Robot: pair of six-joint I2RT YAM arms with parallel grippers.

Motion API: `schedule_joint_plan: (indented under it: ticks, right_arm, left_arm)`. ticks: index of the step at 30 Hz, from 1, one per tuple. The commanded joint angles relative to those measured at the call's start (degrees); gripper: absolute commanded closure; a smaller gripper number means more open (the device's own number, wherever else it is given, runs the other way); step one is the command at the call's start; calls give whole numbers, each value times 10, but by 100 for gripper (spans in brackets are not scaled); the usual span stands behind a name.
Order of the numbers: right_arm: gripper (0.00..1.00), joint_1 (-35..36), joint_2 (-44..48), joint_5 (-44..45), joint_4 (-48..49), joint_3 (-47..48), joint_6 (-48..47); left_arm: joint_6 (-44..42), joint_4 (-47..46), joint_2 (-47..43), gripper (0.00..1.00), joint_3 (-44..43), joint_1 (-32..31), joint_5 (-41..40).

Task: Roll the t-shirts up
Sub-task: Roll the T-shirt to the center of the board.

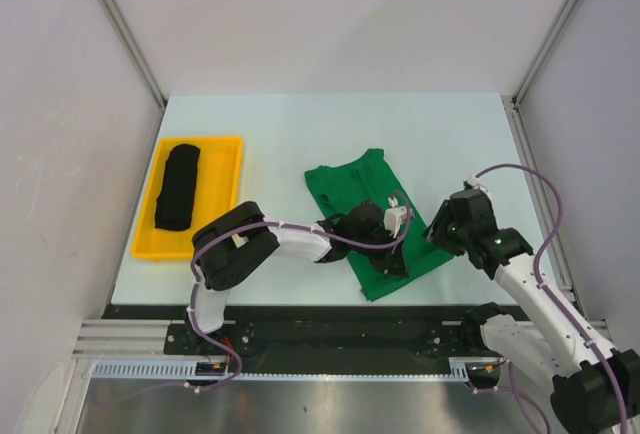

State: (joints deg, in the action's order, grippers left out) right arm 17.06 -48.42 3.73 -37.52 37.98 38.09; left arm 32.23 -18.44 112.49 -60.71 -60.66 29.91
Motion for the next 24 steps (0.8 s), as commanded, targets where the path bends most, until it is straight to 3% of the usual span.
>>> schedule_joint_plan:
  ticks: [1, 5, 14, 24]
  right_arm:
    - [62, 91, -8, 83, -34, -9, 89]
    - [70, 142, -21, 125, -48, -13, 133]
    - [84, 162, -47, 147, -41, -33, 176]
    - [82, 173, -76, 139, -3, -46, 176]
  left_arm:
    - [36, -21, 23, 98, -14, 21, 80]
    - [40, -18, 36, 97, -20, 33, 92]
    - [43, -9, 51, 96, -23, 54, 96]
    - [36, 12, 60, 94, -34, 67, 90]
